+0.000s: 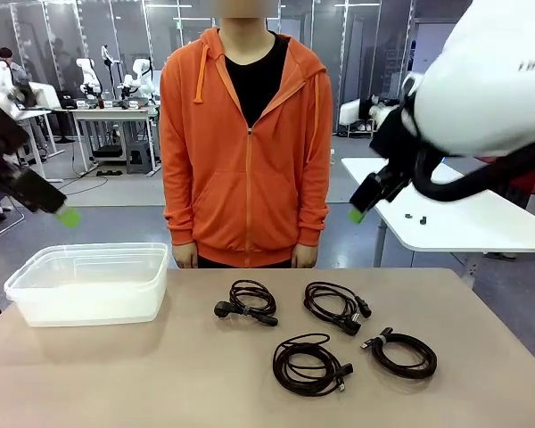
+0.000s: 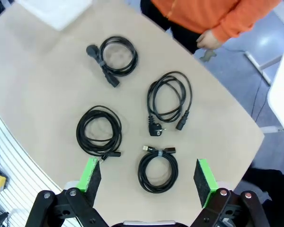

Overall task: Organize and store the cables.
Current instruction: Place the Power Cable into the Organizing box.

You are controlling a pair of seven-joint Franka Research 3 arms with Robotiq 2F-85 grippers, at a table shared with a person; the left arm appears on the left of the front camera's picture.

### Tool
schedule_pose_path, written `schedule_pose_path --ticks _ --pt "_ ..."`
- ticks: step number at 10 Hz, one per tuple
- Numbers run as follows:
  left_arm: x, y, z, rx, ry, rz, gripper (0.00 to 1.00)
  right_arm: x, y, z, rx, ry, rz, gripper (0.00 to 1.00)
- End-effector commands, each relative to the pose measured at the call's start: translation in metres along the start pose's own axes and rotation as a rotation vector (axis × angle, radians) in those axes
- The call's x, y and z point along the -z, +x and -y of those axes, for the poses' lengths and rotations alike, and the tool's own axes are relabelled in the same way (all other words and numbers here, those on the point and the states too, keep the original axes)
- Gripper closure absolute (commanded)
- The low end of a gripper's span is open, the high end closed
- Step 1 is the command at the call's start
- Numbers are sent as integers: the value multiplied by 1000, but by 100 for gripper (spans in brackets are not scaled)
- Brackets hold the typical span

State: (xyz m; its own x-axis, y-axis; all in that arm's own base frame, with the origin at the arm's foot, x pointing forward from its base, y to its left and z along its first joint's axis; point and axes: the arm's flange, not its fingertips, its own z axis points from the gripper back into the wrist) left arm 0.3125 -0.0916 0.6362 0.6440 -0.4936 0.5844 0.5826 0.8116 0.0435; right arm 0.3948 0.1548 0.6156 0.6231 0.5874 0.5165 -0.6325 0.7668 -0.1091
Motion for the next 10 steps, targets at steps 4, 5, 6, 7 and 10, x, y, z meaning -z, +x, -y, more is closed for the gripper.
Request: schedule_pose_path --ticks 4,5,6,7,10 --pt "-46 -10 -4 3 22 133 0 -59 -9 29 41 -49 70 0" --pt "-51 -10 -3 -7 25 142 0 -62 -12 30 54 -37 72 0" --pt "-49 -8 -3 -4 39 159 0 -61 -12 31 62 -44 87 0" --pt "-45 -7 -4 -9 28 182 0 -67 -7 28 59 -64 83 0" --pt "-57 -7 -2 -14 45 126 0 -67 -7 28 59 -64 83 0"
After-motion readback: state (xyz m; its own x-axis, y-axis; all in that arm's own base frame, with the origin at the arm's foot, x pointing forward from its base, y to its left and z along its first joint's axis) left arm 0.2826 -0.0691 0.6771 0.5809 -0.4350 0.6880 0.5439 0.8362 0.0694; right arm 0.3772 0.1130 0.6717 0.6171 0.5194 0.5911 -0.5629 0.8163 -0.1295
